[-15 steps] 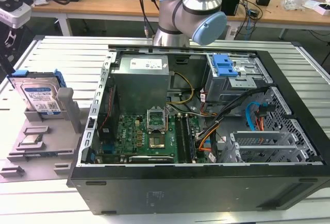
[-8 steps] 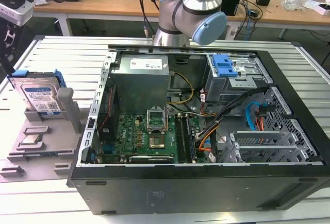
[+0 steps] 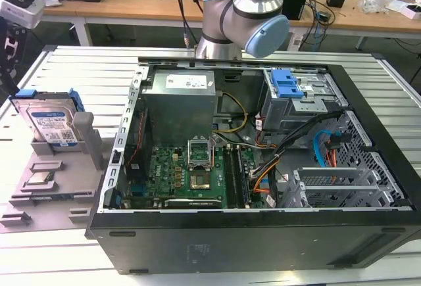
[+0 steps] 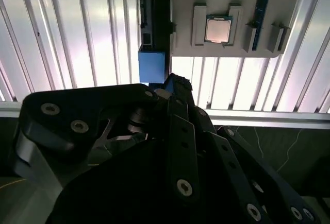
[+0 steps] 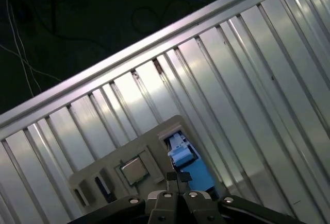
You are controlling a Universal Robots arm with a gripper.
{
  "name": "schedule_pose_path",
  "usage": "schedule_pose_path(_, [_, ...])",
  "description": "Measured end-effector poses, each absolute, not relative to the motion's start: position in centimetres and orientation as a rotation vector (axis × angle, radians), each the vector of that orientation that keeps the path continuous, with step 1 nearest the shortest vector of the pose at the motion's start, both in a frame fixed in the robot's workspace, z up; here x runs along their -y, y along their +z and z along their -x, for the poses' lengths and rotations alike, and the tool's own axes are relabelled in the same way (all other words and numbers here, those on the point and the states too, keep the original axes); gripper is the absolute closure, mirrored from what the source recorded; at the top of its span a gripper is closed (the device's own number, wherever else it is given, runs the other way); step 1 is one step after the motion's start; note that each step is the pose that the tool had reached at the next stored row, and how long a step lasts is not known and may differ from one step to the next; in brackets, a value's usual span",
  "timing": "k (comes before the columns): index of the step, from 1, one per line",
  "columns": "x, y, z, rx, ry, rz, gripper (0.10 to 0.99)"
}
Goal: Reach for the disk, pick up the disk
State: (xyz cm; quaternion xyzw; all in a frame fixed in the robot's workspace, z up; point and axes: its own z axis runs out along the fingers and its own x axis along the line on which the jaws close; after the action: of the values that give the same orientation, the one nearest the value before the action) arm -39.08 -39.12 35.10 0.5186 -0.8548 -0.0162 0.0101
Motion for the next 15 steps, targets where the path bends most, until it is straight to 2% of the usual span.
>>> schedule_pose_path(15, [39.12,35.1,39.08,2.463,-0.047,-1.912,0.98])
